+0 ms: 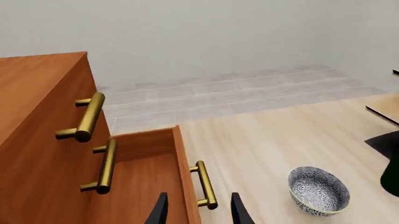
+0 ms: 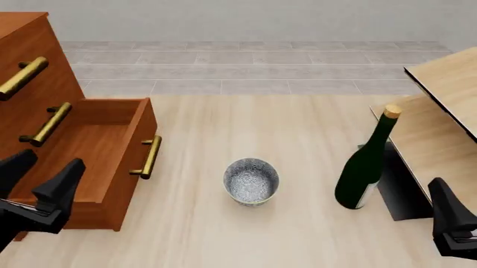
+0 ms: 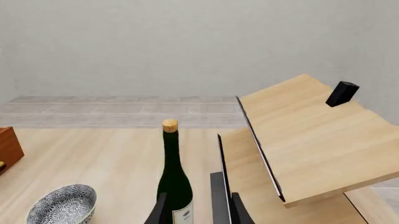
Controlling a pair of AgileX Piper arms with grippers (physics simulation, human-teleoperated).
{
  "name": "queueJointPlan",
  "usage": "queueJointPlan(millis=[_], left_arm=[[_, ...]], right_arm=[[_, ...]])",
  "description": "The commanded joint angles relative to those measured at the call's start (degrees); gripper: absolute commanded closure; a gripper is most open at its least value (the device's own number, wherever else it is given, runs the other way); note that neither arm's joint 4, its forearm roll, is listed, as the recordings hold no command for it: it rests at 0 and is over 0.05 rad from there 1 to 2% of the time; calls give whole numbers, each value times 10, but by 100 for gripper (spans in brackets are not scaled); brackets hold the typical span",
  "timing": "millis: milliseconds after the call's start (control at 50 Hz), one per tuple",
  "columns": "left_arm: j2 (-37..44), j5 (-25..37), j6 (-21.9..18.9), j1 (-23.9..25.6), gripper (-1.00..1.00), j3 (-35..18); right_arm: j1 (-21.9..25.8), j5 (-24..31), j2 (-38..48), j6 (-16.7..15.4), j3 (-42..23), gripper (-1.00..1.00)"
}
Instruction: Put the bowl on top of the cabinet.
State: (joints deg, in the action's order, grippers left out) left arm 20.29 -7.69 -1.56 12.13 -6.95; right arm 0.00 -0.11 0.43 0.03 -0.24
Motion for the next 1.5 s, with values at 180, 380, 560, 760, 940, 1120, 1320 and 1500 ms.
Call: queueJointPlan(millis=[180, 380, 560, 760, 940, 1120, 1320, 1500], left_arm=[[90, -20, 1, 51, -100, -55], [131, -27, 0, 84, -100, -81], [180, -33, -5, 112, -100, -116], [254, -17, 2, 128, -100, -164], [276, -15, -1, 136, -100, -189], [336, 0, 6, 147, -100, -225], [348, 22, 2, 173, -100, -246], [368, 57, 18, 205, -100, -279]], right_arm=[[0, 0, 0, 0, 0, -100], [0, 0, 0, 0, 0, -100], [0, 0, 0, 0, 0, -100], [0, 0, 0, 0, 0, -100], [0, 0, 0, 0, 0, -100], [0, 0, 0, 0, 0, -100], [0, 0, 0, 0, 0, -100], [0, 0, 0, 0, 0, -100]])
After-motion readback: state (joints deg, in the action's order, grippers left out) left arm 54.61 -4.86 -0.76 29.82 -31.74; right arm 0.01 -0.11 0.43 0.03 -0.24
